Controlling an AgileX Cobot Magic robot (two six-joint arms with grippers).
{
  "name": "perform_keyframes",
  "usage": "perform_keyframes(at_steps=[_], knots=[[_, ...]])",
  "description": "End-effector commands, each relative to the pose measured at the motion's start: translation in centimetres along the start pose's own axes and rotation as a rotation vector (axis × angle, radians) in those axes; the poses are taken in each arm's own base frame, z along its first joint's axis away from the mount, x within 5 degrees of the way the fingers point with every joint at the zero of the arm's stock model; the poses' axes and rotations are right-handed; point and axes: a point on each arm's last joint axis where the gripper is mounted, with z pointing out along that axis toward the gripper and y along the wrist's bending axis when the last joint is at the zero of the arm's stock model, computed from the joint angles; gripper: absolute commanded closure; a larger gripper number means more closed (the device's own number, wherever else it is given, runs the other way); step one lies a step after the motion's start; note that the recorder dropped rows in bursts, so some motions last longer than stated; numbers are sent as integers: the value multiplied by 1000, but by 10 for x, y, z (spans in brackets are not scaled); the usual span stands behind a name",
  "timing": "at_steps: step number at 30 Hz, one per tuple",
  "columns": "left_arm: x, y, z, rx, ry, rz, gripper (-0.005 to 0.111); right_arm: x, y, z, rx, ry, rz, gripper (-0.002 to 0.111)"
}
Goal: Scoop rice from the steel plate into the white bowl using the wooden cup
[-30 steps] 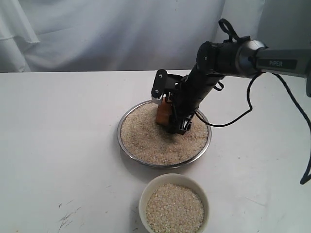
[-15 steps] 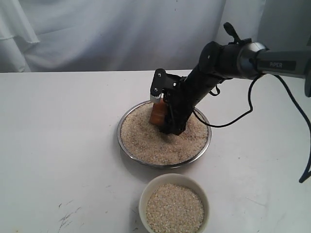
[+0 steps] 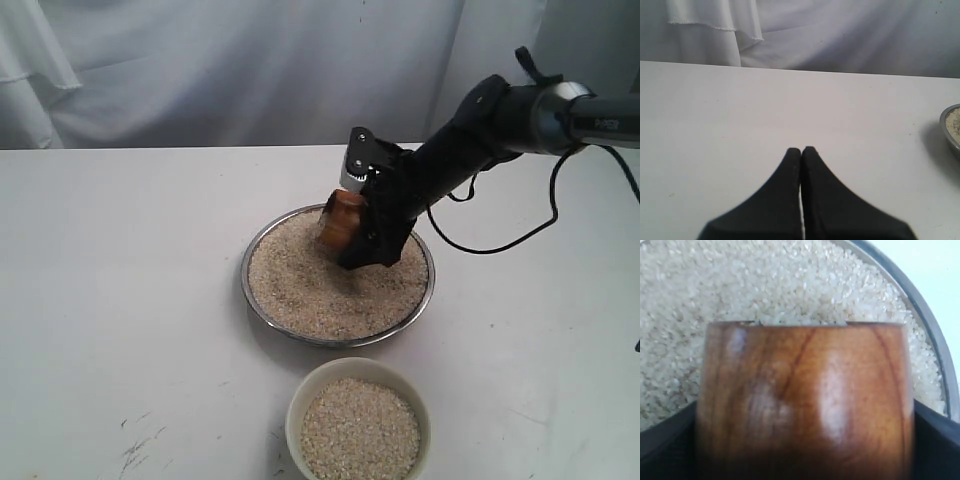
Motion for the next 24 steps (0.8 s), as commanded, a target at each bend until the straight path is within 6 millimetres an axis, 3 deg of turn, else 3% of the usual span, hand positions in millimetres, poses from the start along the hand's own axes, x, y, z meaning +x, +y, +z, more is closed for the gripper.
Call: perform_keyframes(at_steps=[1,4,10,15,20,24], knots=[[1,0,0,2,-6,1,107,1,-3,-15,-46,-148,-7,108],[1,0,0,2,-6,1,107,7,2,-23,-144,-188,-86,108],[1,0,0,2,-6,1,107,10,-1,-33,-189,-365,-60,108],[1,0,0,2,-6,1,107,15,-1,-38,-193,-304,-72,108],[1,0,0,2,-6,1,107,1,-1,-55,-157,-344,-75,108],[1,0,0,2,-6,1,107,-13,-2,-68,-151,-421,82,108]])
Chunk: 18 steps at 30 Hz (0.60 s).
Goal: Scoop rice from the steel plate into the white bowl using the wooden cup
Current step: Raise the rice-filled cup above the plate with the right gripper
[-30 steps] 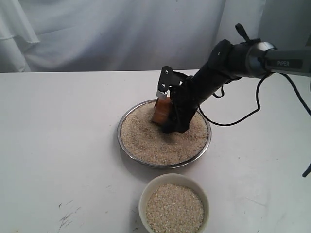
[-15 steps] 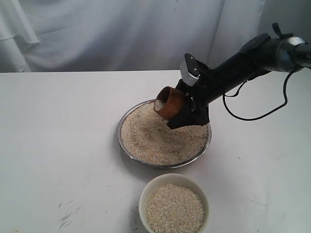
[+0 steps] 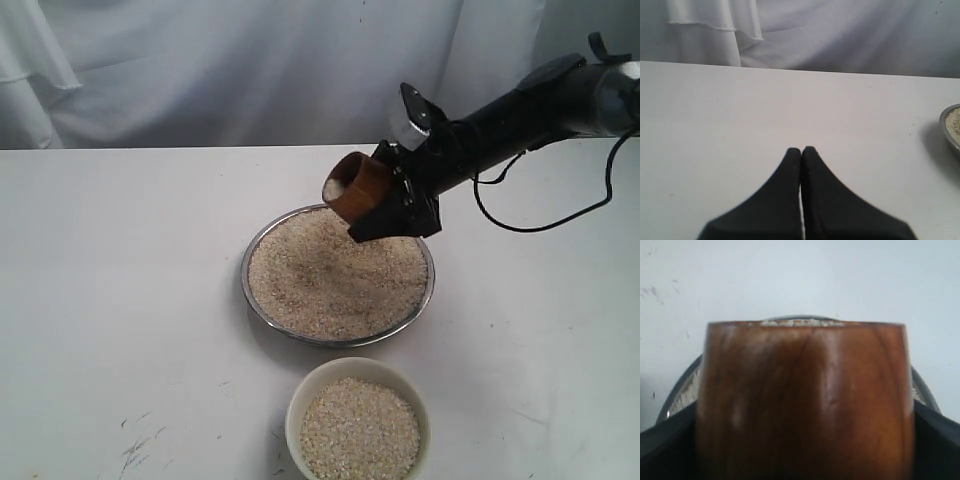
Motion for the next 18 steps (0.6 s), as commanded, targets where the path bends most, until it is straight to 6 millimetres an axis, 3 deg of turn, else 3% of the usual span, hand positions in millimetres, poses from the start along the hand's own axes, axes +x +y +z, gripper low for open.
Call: perform_keyframes(at_steps=[1,4,18], knots=[[1,0,0,2,-6,1,107,-25,1,-13,35,-121,166,108],[1,0,0,2,-6,1,107,-30,-4,-15,118,-116,263,108],[1,0,0,2,-6,1,107,-50,-12,-3,221,-252,360,108]])
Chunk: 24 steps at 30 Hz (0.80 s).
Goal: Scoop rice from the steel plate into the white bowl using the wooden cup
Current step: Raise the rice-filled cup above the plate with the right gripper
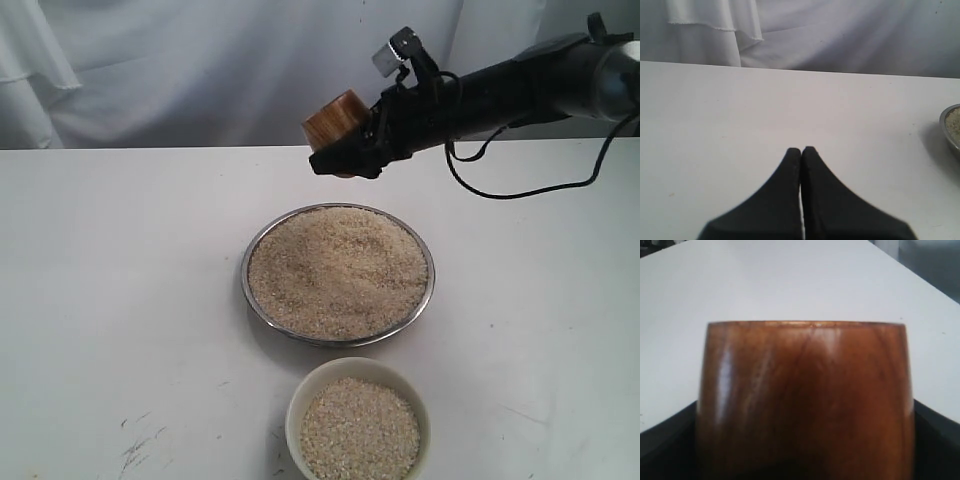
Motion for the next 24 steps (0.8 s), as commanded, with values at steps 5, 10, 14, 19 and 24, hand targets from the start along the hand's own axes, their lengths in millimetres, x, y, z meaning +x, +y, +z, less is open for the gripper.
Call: perform_keyframes(at_steps=[5,10,14,19,24], knots=[[1,0,0,2,-6,1,107,-16,7,5,1,-121,58,108],[1,0,0,2,-6,1,107,-19,6,5,6,-150,58,108],[1,0,0,2,-6,1,107,-19,6,6,15,-149,53,108],[1,0,0,2,-6,1,107,-21,11,11,-6,-146,47,108],[1,0,0,2,-6,1,107,-17,11,14,20,-100,45,108]])
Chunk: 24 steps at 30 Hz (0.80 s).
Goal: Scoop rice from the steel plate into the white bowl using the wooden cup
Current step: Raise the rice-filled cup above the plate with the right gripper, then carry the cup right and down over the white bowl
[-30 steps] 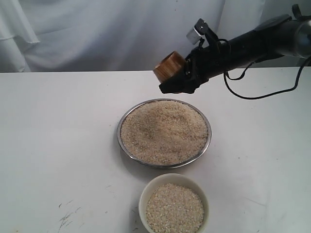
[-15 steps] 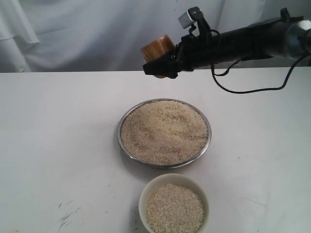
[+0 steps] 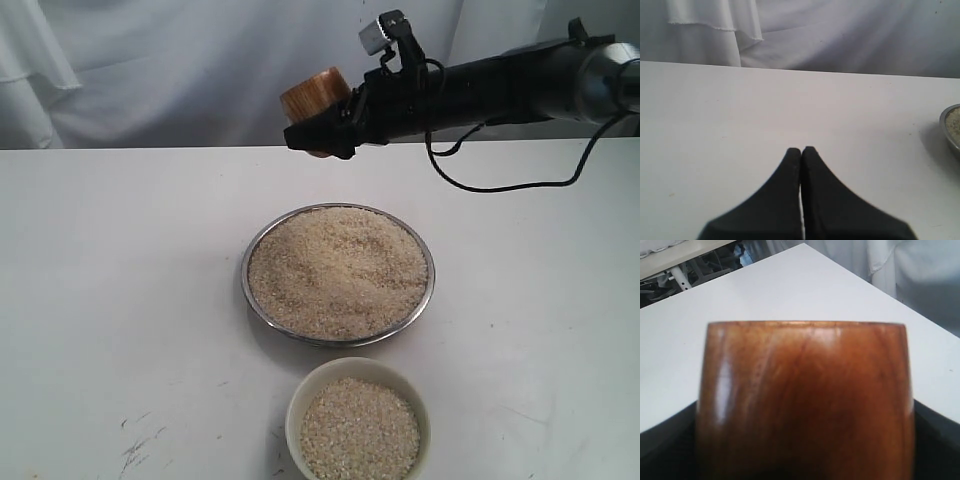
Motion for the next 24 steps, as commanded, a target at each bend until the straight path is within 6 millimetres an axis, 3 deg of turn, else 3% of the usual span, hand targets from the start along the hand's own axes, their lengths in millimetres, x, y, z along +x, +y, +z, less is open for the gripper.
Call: perform_keyframes(at_steps=[1,12,20,24], knots=[[1,0,0,2,-6,1,107,0,4,3,24,36,-2,108],[1,0,0,2,-6,1,107,30,17,21,17,81,20,108],[1,0,0,2,-6,1,107,15,27,26,43,4,32,108],[1,0,0,2,-6,1,107,18,34,20,51,-5,3,108]])
